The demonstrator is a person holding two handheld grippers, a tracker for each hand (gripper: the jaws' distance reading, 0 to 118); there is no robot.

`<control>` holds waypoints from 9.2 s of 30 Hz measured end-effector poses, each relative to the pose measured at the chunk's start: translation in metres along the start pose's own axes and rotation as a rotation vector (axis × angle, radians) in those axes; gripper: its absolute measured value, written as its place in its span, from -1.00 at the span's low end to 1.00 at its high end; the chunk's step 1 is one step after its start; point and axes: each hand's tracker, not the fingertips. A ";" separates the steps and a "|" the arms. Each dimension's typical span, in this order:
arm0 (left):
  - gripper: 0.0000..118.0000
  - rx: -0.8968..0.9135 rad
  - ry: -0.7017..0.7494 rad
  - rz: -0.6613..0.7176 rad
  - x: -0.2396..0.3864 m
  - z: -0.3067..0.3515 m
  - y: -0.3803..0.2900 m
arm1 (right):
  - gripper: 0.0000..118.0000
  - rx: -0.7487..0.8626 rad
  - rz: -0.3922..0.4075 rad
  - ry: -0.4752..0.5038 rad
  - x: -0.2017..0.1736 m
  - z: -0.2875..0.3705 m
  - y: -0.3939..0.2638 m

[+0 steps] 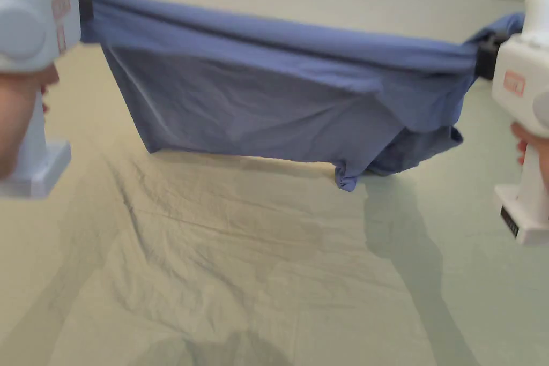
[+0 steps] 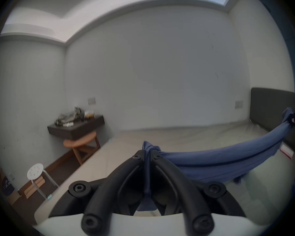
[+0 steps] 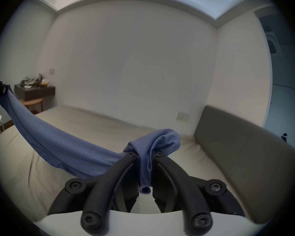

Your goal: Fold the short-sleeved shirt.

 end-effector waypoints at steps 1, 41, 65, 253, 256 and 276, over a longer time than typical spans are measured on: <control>-0.95 -0.036 -0.007 -0.004 0.000 0.006 -0.024 | -0.75 -0.046 -0.001 0.015 -0.003 0.006 -0.022; 0.86 -0.558 -0.107 -0.163 -0.032 0.230 -0.233 | 0.85 -0.505 -0.204 0.047 0.004 0.249 -0.230; -1.00 0.276 -0.128 -0.070 0.096 0.221 -0.057 | -0.96 0.196 0.063 0.055 -0.093 0.240 -0.028; -1.00 -0.715 -0.170 -0.287 -0.026 0.170 -0.307 | -0.94 -0.707 -0.053 0.202 -0.001 0.201 -0.291; -1.00 -0.751 -0.184 -0.302 -0.029 0.184 -0.324 | -0.94 -0.773 -0.037 0.209 -0.004 0.215 -0.302; 0.89 -0.488 -0.194 -0.081 -0.017 0.197 -0.236 | 0.78 -0.516 -0.069 0.061 0.002 0.233 -0.216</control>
